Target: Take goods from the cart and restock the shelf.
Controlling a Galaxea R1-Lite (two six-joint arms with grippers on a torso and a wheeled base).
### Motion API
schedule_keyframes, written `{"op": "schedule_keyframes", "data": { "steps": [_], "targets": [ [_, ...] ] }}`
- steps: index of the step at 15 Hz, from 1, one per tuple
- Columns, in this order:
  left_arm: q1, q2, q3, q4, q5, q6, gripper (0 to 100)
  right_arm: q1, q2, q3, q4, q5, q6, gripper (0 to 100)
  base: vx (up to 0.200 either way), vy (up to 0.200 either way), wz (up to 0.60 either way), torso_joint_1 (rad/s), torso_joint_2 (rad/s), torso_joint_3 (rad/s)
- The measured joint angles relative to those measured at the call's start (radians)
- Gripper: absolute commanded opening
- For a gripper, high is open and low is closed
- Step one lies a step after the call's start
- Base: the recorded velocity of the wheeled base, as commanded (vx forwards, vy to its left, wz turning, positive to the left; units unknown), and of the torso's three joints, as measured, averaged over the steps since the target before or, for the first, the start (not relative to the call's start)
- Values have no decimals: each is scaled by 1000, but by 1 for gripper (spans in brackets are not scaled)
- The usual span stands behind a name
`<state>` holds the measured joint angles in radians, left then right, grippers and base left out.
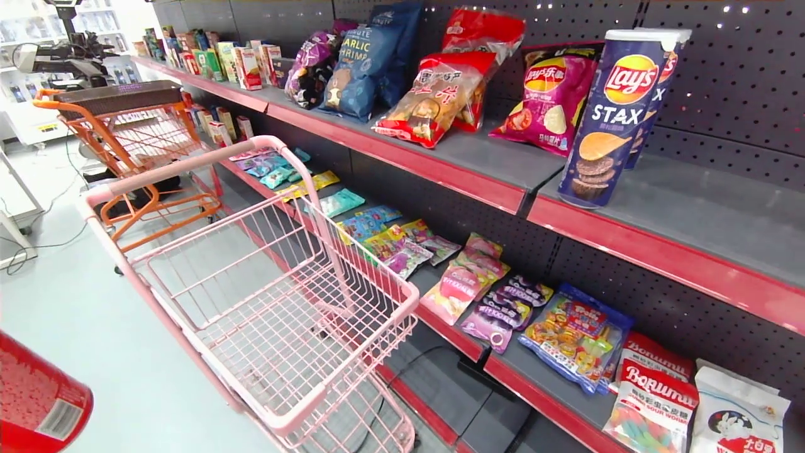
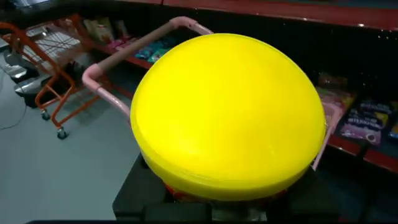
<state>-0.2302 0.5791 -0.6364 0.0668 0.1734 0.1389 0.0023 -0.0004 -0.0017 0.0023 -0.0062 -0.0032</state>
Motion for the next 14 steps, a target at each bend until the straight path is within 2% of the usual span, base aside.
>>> {"op": "schedule_keyframes", "data": {
  "steps": [2,4,7,14],
  "targets": [
    [0,-10,0,-21,33,0,0,1,0,0,0,0,0,100,0,0,0,193,-527,-347],
    [0,-14,-1,-35,35,2,0,0,0,0,0,0,0,100,0,0,0,129,-337,-210],
    [-1,-16,-2,-45,34,34,0,0,0,0,1,0,-1,100,0,0,0,28,-73,-42],
    [-1,-14,0,-44,33,36,0,0,0,0,2,0,-1,100,0,0,0,12,-32,-20]
  ]
}}
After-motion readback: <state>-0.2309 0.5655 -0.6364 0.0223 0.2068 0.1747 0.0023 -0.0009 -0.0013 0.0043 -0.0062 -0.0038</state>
